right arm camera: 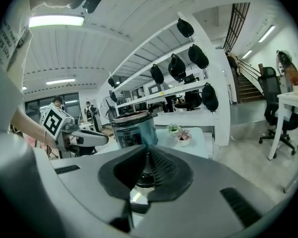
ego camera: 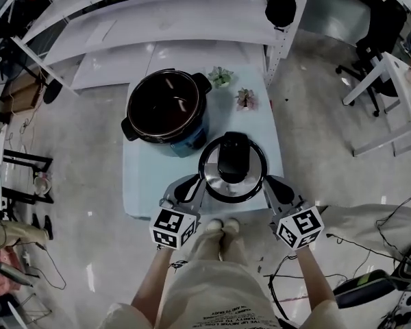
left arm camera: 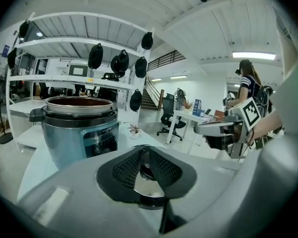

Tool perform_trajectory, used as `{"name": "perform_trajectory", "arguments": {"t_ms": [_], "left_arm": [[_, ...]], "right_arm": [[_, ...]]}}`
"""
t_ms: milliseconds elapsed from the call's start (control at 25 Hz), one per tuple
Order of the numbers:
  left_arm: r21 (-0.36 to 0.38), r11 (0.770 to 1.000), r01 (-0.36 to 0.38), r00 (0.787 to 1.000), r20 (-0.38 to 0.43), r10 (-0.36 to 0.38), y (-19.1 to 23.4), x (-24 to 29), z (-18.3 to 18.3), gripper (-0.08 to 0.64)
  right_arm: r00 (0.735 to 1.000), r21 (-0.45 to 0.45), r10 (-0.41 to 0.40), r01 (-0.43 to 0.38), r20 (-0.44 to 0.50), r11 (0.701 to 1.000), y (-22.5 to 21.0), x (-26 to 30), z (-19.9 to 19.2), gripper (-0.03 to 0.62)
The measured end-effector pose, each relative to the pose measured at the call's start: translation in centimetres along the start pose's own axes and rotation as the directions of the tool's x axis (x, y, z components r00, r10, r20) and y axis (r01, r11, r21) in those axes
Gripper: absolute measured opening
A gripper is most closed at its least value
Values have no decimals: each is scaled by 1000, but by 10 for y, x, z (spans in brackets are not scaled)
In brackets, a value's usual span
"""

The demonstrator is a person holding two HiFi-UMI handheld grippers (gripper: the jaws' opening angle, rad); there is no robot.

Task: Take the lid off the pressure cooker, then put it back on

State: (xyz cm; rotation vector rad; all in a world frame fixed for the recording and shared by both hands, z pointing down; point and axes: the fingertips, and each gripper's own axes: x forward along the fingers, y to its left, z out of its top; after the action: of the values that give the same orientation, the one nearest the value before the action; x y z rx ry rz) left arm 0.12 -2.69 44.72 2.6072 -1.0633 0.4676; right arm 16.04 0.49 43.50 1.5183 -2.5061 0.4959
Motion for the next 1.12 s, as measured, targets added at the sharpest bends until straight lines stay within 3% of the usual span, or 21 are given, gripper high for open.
{"name": "perform_trajectory", "arguments": {"t_ms": [120, 440, 640, 1120], "left_arm": [[3, 999, 44, 999, -18, -43, 1, 12, -4, 122], [29, 986, 164, 985, -65, -162, -2, 41, -16, 256], [89, 965, 247, 964, -127, -235, -4, 61, -29, 276], [255, 864, 433, 890, -275, -365, -17, 105, -60, 296]], "right_arm": [[999, -19, 16, -17, -29, 1000, -1, 13, -9, 12], [991, -19, 93, -95, -98, 995, 0, 44, -35, 186], [978, -106, 145, -162, -150, 981, -3, 69, -46, 229], [919, -227, 270, -339, -288, 913, 3, 103, -77, 284]]}}
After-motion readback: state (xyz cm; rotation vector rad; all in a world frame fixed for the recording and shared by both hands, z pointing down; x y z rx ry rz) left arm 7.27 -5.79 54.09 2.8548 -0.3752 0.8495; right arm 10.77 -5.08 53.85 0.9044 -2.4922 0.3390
